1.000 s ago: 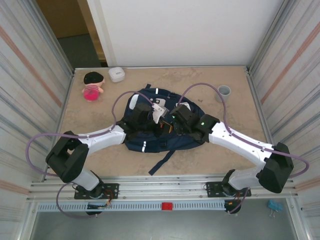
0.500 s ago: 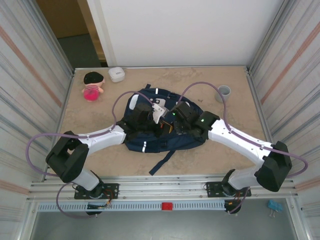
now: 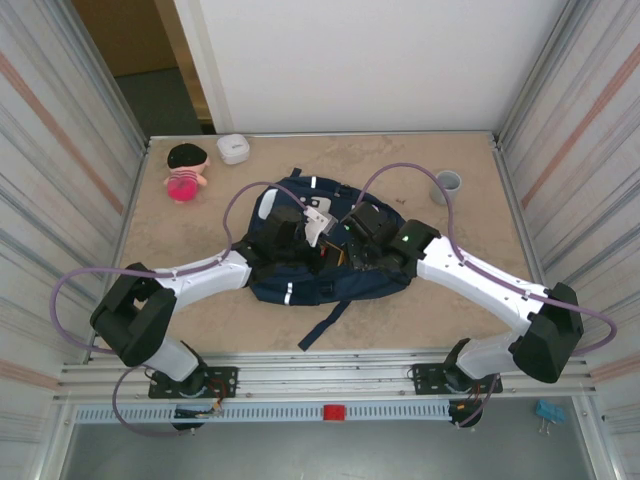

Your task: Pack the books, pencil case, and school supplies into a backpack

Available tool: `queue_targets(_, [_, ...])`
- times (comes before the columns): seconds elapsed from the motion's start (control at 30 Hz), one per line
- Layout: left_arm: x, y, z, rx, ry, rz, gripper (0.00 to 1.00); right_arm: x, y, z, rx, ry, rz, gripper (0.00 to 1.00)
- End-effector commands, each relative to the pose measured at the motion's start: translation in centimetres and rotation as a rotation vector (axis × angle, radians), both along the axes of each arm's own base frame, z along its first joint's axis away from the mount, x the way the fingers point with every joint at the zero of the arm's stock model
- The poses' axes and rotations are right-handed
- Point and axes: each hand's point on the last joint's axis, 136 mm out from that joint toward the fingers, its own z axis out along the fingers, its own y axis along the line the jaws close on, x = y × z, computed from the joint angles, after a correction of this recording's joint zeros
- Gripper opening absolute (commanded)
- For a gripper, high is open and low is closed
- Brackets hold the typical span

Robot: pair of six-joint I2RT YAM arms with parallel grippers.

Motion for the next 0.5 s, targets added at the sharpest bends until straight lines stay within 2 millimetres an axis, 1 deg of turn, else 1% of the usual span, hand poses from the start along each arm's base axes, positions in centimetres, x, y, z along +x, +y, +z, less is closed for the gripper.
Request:
queue_targets(0.0, [-0.7,-0.5,2.7,-0.078,-0.022,-0.03,0.0,0.4,0.0,0.0,-0.026,-0.025,0.007,0.43])
queue_targets(0.07, [-0.7,-0.5,2.8,-0.083,-0.023,-0.032,0.0,0.7,0.2,-0.2,-0.031,-0.034,0.022,0.42])
queue_targets(0.13, [-0.7,-0.6,2.9,-0.085,-0.023,-0.033,0.0,1.0,0.3,-0.5,-0.037,-0.032,0.03,0.39])
queue_targets(0.27, [-0.7,-0.5,2.8,-0.085,-0.022,-0.032,0.0,1.8,-0.9,-0.2,-0.107,-0.059,-0.018,0.26])
queue_targets(0.4, [-0.7,-0.5,2.9,-0.085,-0.023,-0.032,0.0,1.9,-1.5,0.1,-0.123,-0.07,-0.045,0.19])
queue_targets(0.47, [-0.7,-0.5,2.8,-0.085,-0.023,-0.034,0.0,1.9,-1.5,0.1,-0.115,-0.07,-0.046,0.17])
